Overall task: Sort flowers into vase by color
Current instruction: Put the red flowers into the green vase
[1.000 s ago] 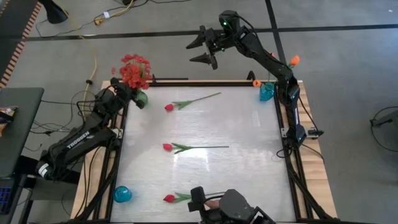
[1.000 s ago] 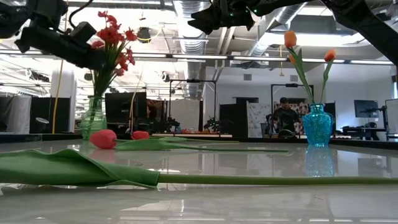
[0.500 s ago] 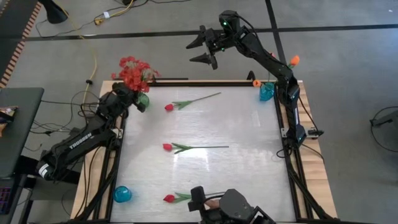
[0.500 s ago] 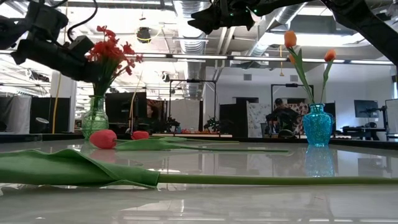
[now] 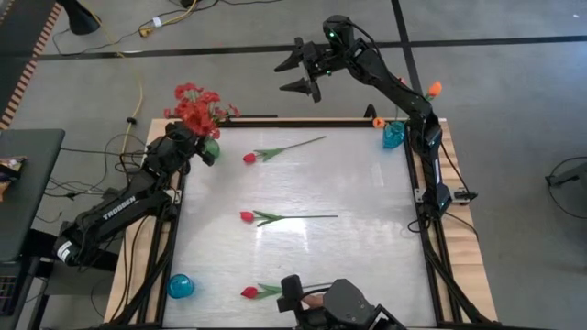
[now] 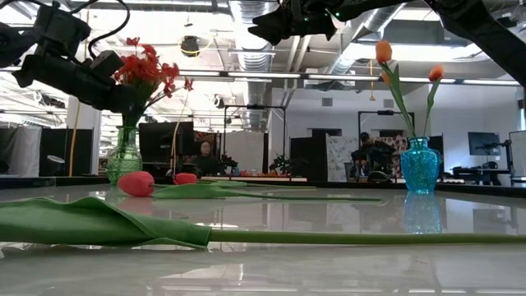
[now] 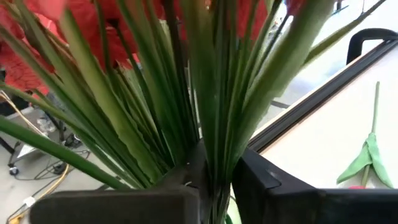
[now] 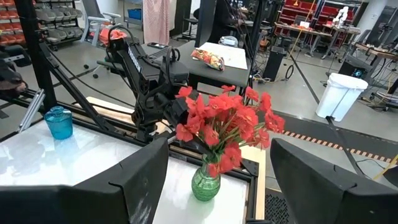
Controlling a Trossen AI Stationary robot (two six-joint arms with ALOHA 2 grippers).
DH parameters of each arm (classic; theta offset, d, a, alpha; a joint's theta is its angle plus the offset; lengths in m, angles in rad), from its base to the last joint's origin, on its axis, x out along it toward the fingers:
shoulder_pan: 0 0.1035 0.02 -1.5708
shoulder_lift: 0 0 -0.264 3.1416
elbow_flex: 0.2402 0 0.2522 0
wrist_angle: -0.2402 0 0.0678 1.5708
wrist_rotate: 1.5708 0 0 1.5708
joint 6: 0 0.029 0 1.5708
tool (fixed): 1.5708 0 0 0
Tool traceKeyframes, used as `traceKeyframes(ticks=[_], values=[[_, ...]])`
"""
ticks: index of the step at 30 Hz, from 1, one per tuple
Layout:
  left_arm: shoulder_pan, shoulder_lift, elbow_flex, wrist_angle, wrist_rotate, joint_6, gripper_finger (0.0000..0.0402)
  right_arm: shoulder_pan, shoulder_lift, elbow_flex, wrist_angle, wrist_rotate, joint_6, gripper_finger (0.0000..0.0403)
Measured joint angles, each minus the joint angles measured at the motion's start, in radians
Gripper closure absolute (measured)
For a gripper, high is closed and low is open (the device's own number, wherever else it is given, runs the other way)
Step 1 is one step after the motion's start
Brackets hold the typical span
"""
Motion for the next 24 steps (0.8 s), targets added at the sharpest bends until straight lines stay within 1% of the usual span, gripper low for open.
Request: traceKeyframes(ticks=[9, 15, 19, 24], values=[[0.000, -0.001, 0.000, -0.002, -0.006, -0.018, 0.0294, 0.000, 0.000, 0.000, 0.008, 0.000, 0.003, 0.0094], [0.000, -0.001, 0.000, -0.002, -0.008, -0.072, 0.0256, 0.000, 0.000, 0.000, 0.035, 0.000, 0.004, 0.0094], [0.000, -0.001, 0.013, -0.016, -0.008, -0.081, 0.0242, 0.000, 0.000, 0.000, 0.038, 0.000, 0.004, 0.0094], [0.000, -0.001, 0.050, -0.030, -0.012, -0.085, 0.0243, 0.000, 0.000, 0.000, 0.038, 0.000, 0.004, 0.0094]])
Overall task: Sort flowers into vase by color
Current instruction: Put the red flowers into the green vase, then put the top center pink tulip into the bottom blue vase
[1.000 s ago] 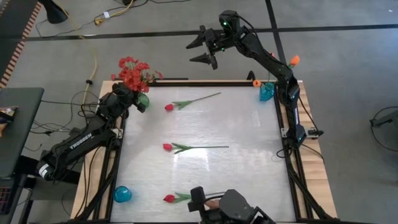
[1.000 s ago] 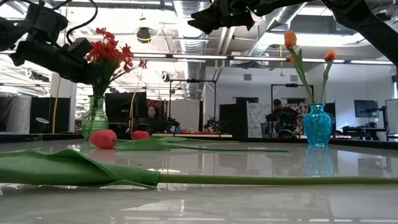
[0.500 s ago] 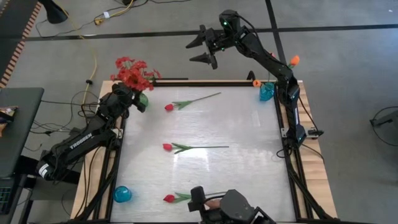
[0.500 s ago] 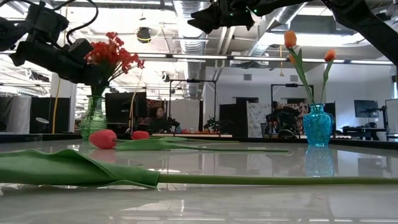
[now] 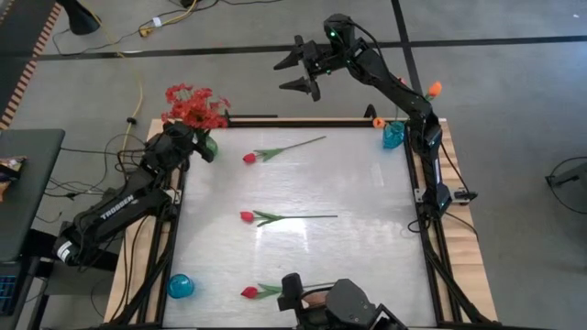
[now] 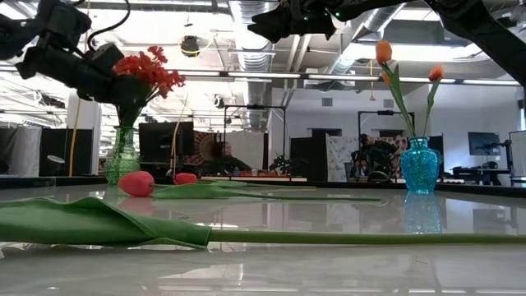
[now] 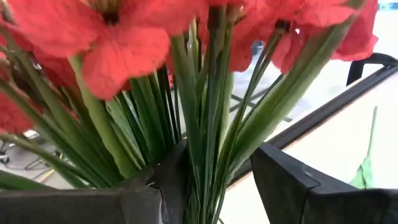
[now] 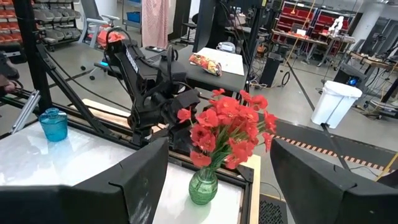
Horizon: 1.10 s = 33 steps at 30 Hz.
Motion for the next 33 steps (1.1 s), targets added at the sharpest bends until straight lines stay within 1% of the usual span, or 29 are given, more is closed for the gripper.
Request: traceKeyframes(ticks=[8, 16, 20, 25, 30, 33], values=[[0.000, 0.000, 0.119, -0.278, -0.055, -0.040, 0.0243, 0.000, 0.000, 0.000, 0.000, 0.000, 0.000, 0.0094], [0.000, 0.000, 0.239, -0.504, -0.056, -0.090, 0.0243, 0.000, 0.000, 0.000, 0.007, 0.000, -0.001, 0.0094], [0.000, 0.000, 0.277, -0.564, -0.052, -0.113, 0.0243, 0.000, 0.000, 0.000, 0.019, 0.000, 0.000, 0.0094], [0.000, 0.001, 0.311, -0.607, -0.013, -0.144, 0.0243, 0.000, 0.000, 0.000, 0.018, 0.001, 0.000, 0.0094], [0.000, 0.001, 0.339, -0.660, 0.037, -0.234, 0.0243, -0.002, 0.000, 0.000, 0.012, 0.001, 0.040, 0.0094], [0.000, 0.001, 0.361, -0.731, 0.042, -0.282, 0.0243, -0.007, 0.000, 0.000, -0.011, 0.002, 0.041, 0.0094]])
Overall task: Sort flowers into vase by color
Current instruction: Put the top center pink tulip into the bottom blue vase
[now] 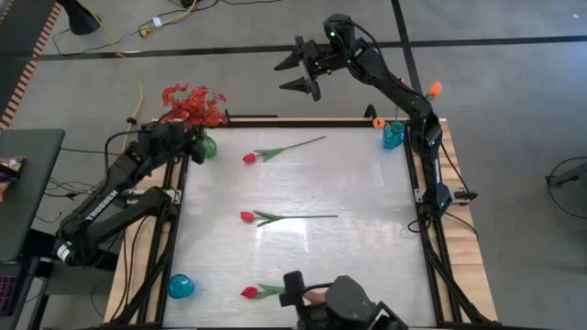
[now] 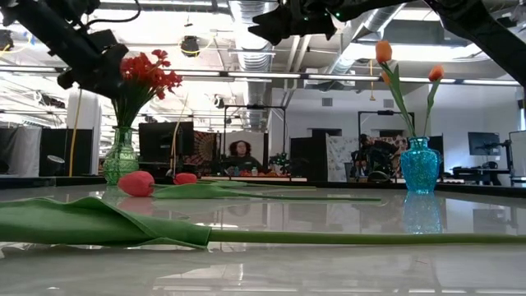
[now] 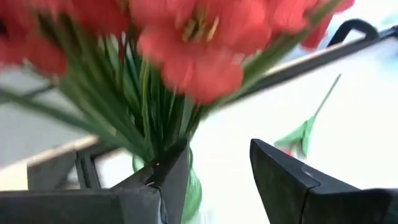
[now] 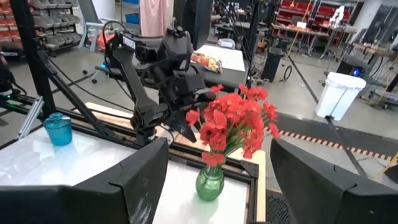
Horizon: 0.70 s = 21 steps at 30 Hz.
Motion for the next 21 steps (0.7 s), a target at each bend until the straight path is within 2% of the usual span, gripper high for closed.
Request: traceKeyframes(ticks=[6, 13, 18, 21], values=[[0.000, 0.014, 0.075, -0.131, 0.030, -0.067, 0.0243, -0.008, 0.000, 0.000, -0.089, 0.045, -0.050, 0.0094], [-0.012, 0.085, 0.175, -0.248, 0.225, -0.119, 0.0243, -0.031, 0.013, 0.000, -0.376, 0.197, -0.185, 0.0094], [-0.094, 0.118, 0.199, -0.288, 0.341, -0.146, 0.0243, -0.044, 0.069, -0.002, -0.531, 0.284, -0.241, 0.0094], [-0.165, 0.123, 0.199, -0.335, 0.360, -0.180, 0.0243, -0.044, 0.121, -0.003, -0.564, 0.315, -0.244, 0.0094]])
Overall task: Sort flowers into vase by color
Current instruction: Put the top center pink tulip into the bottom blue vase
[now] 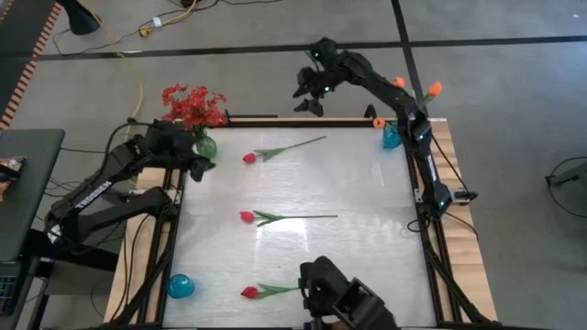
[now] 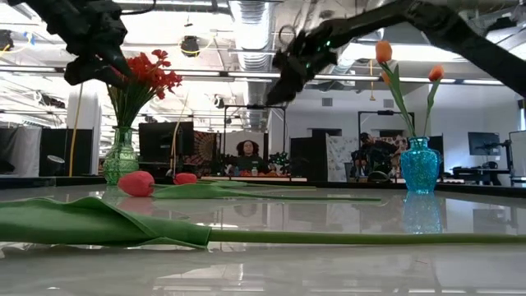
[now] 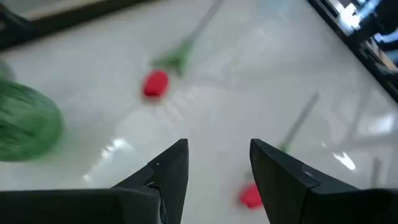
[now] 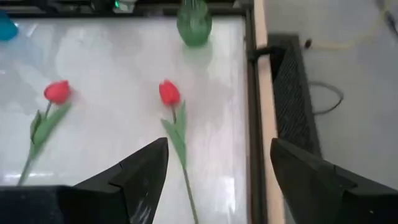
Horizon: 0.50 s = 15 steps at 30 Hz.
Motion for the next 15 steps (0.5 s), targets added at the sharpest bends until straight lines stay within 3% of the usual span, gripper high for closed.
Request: traceKeyframes(ticks=[7, 15], values=[[-0.169, 0.005, -0.001, -0.001, -0.003, -0.093, 0.0244, 0.033, 0.120, 0.000, -0.040, 0.089, -0.063, 0.0094], [-0.358, 0.047, -0.001, 0.132, -0.108, -0.159, 0.0244, 0.114, 0.209, 0.000, -0.029, 0.189, -0.085, 0.0094]])
